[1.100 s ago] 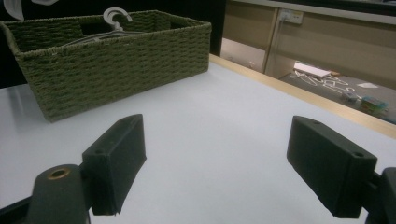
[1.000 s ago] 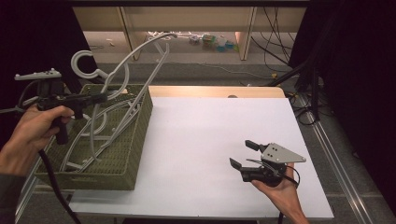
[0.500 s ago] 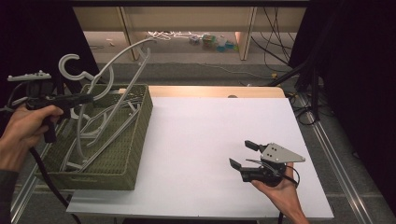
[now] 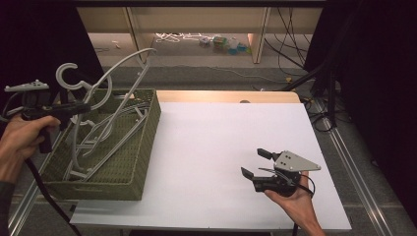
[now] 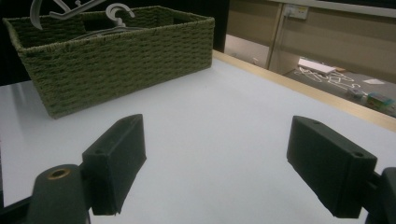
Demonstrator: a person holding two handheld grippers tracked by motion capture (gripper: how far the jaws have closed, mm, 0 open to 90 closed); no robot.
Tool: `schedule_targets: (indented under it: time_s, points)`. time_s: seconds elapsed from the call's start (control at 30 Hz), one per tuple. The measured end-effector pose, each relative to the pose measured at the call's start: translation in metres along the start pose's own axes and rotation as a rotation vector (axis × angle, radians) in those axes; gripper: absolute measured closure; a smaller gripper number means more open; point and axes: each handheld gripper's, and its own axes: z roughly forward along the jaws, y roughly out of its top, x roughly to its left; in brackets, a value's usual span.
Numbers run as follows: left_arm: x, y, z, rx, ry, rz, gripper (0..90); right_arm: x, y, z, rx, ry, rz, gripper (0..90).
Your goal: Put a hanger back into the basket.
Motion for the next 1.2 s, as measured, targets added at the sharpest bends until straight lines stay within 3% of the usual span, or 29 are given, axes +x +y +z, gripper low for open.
schedule_targets:
  time_s: [0.67,0.8,1.03,1.1,1.2]
  points:
    - [0.029,-0.039,0.007,0.121,0.042,0.080,79.9,0.000,0.000,-0.002,0.005,-0.005,-0.001,19.2]
    - [0.033,-0.044,0.007,0.163,0.056,0.106,79.9,0.002,-0.001,-0.002,-0.025,-0.014,0.000,18.1]
    - [0.037,-0.053,0.010,0.225,0.064,0.105,79.9,0.004,-0.002,-0.007,-0.020,0.000,0.021,16.0]
    - [0.038,-0.055,0.010,0.234,0.059,0.101,79.9,0.002,-0.002,-0.007,-0.034,-0.004,-0.005,16.0]
    - [0.041,-0.058,0.012,0.253,0.064,0.095,79.9,0.003,-0.002,-0.007,-0.033,-0.007,-0.005,15.9]
